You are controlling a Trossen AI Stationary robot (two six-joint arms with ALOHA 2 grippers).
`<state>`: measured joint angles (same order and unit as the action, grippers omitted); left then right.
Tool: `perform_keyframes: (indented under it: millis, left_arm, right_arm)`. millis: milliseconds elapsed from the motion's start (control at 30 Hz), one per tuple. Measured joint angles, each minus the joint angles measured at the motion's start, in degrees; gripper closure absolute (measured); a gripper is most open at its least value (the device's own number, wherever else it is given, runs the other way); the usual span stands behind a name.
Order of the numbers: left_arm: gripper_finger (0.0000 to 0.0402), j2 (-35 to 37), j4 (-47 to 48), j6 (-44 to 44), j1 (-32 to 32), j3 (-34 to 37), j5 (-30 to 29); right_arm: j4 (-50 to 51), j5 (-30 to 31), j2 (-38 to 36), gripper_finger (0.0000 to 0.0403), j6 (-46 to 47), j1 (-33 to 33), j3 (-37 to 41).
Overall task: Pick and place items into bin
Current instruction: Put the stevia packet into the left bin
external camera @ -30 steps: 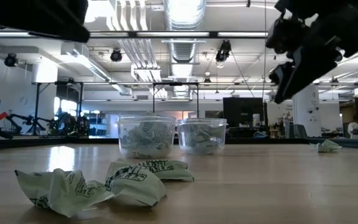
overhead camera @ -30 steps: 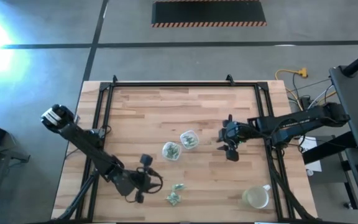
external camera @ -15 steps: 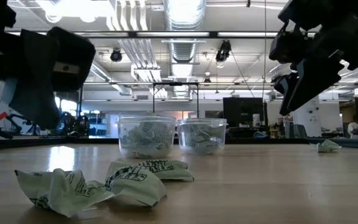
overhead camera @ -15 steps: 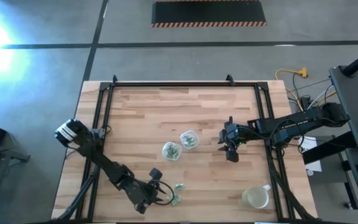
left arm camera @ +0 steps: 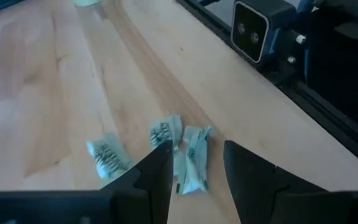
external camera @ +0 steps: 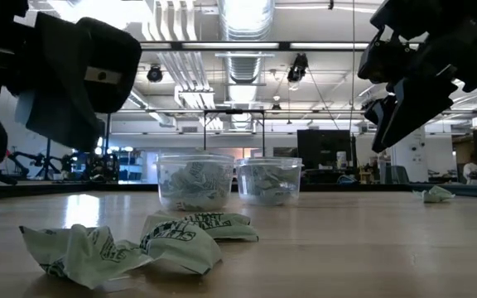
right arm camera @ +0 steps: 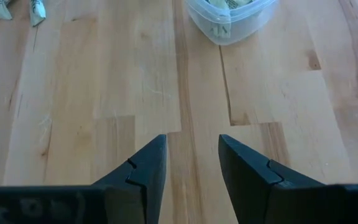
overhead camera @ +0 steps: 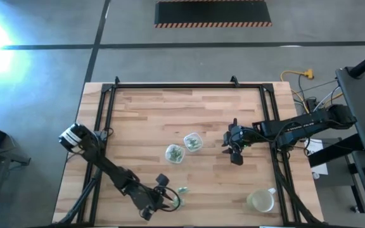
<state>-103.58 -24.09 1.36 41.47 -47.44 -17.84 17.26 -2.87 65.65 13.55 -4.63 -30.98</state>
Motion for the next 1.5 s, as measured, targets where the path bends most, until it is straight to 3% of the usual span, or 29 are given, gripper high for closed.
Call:
perform_keyframes:
  millis: [733,1300,1500]
  left_arm:
    - [0.0276,-5.3,-3.9,-0.3,-2.9,0.0,4.9]
    - [0.0277,-4.9,-2.4,1.0,-3.2,0.1,6.3]
    - [0.0316,-4.9,-0.9,1.4,-3.3,0.2,7.4]
  right_arm:
    - [-0.3,0.0,0.0,0.0275,0.0,0.0,0.0]
    - [-0.3,0.0,0.0,0.0285,0.0,0.0,0.0]
    - [-0.4,0.0,0.0,0.0286,0.0,0.0,0.0]
